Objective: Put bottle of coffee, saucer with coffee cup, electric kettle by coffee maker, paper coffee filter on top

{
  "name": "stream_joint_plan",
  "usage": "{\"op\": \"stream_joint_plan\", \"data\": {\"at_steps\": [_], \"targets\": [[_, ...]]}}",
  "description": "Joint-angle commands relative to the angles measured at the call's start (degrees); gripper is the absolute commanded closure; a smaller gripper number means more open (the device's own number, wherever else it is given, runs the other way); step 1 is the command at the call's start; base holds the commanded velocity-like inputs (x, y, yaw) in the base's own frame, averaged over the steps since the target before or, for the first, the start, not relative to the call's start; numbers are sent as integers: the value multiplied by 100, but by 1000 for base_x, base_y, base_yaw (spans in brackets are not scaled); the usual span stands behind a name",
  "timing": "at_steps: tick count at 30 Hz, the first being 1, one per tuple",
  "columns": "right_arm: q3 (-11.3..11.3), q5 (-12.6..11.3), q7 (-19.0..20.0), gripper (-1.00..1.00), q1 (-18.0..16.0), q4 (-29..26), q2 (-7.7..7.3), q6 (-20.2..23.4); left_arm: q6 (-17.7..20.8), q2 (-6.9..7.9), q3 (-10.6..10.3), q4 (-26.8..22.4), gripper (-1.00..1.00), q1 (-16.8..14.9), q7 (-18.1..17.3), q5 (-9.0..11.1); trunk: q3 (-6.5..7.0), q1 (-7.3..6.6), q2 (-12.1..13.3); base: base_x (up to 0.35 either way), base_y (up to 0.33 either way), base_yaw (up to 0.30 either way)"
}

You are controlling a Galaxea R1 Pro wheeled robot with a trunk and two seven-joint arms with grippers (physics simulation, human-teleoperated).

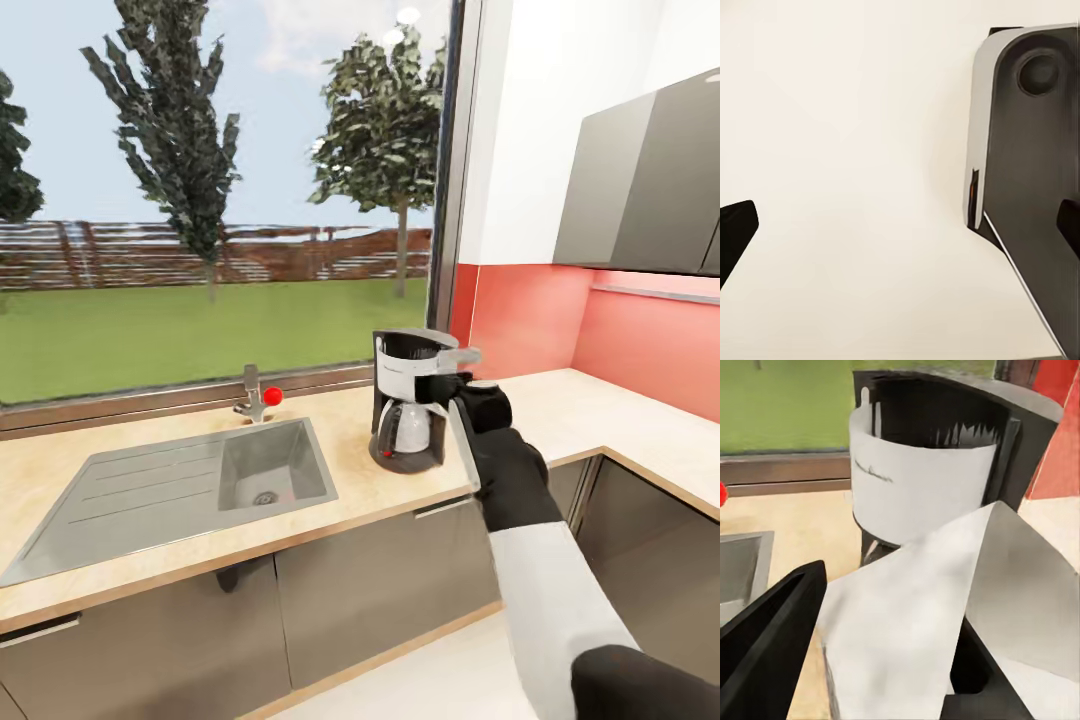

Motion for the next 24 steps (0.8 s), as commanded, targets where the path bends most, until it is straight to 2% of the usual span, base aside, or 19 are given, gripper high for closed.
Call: {"op": "stream_joint_plan", "data": {"at_steps": [1, 4, 5, 8, 9, 10, 12, 15, 19, 24], "targets": [[6, 24, -56, 100, -342, 266, 0, 125, -12, -4, 43, -5, -100, 4, 13, -60, -3, 1, -5, 0, 0, 0], [7, 20, -128, 100, -1373, 1220, 0, 256, -12, -13, 42, -3, -100, 5, 13, -60, -3, 1, -5, 0, 0, 0], [7, 21, -142, 100, -1906, 1699, 0, 278, -9, -15, 42, -3, -100, 5, 13, -60, -3, 1, -5, 0, 0, 0], [7, 26, -154, 100, -2792, 2503, 0, 299, 13, -17, 41, -3, -100, 5, 13, -60, -3, 1, -5, 0, 0, 0], [7, 29, -164, 100, -3191, 2880, 0, 342, 33, -22, 35, 0, -100, 5, 13, -60, -3, 1, -5, 0, 0, 0], [7, 28, -180, 100, -3387, 3073, 0, 418, 42, -28, 32, 5, -100, 5, 13, -60, -3, 1, -5, 0, 0, 0], [4, 25, -199, 100, -3599, 3296, 0, 727, 52, -41, 36, 18, -100, 5, 13, -60, -3, 1, -5, 0, 0, 0], [12, 42, -222, 100, -3717, 3591, 0, 1159, 65, -50, 45, 35, -100, 5, 7, -60, -3, 1, -5, 0, 0, 0], [23, 58, -228, 100, -3744, 4221, 0, 1270, 81, -52, 45, 40, -100, 5, 7, -60, -3, 1, -5, 0, 0, 0], [35, 66, -243, 100, -3747, 4549, 0, 1293, 92, -52, 56, 50, -100, 8, 4, -54, -3, 1, -5, 0, 0, 0]]}}
